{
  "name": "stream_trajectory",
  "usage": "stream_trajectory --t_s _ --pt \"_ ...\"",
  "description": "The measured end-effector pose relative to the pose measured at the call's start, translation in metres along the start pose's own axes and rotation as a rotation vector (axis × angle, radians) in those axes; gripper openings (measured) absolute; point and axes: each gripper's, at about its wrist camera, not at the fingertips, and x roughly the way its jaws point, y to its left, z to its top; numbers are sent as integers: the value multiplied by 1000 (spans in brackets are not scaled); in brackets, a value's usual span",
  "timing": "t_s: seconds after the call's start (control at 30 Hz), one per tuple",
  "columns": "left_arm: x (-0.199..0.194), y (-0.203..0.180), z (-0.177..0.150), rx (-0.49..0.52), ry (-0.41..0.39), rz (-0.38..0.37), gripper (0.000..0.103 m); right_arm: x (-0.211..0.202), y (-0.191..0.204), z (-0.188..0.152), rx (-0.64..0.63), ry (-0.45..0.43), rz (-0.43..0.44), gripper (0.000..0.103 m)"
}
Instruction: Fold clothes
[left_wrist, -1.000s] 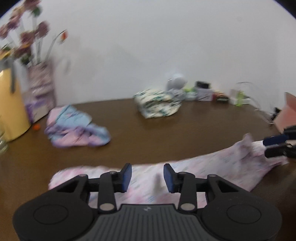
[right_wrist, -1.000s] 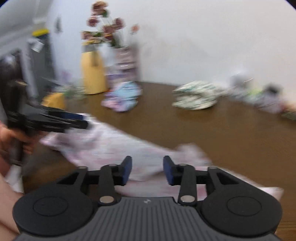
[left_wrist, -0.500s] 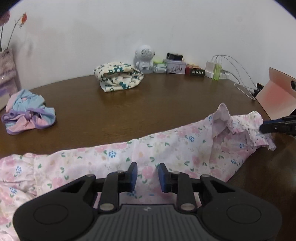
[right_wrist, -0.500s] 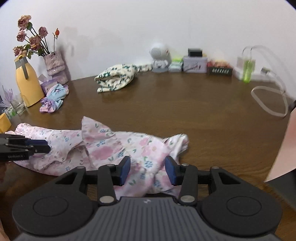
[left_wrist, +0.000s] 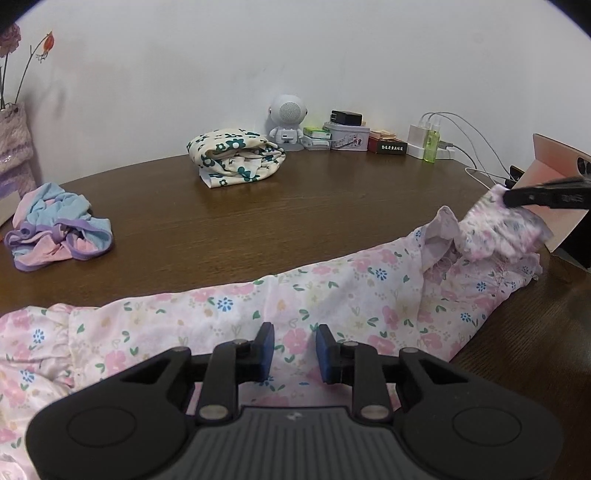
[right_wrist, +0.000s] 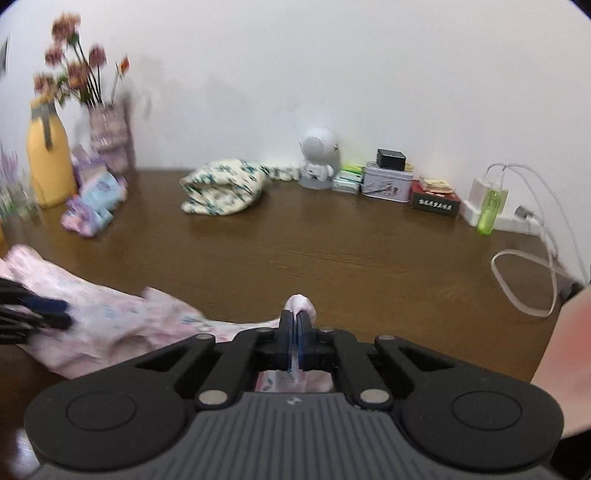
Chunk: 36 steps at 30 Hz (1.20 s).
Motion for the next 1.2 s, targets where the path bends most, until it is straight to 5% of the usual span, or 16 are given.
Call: stream_trajectory --t_s 0.13,0.37,0.57,0.67,0.9,0.93,0.97,1.0,1.2 --pt "-1 1 -2 -3 -8 0 23 29 -14 -5 -54 61 -102 2" --pt "-1 2 -3 -3 -13 -5 23 44 -25 -28 41 70 -123 3" --pt "-1 0 -3 6 -15 0 23 -2 -26 -21 221 -61 -7 40" --pt "-1 1 -4 7 -17 -1 23 -5 -33 -22 302 -50 36 46" --pt "-1 1 -4 10 -19 0 23 5 -28 -33 343 47 112 42" --pt "-1 1 -4 11 -19 0 23 8 -24 -34 326 63 101 30" --pt "-1 0 -4 11 -19 1 23 10 -23 -35 315 73 90 6" --pt "-1 0 -4 11 -19 1 23 12 -24 -35 313 73 83 3" --pt "-1 0 -4 12 -21 1 23 22 -33 -21 190 53 30 3"
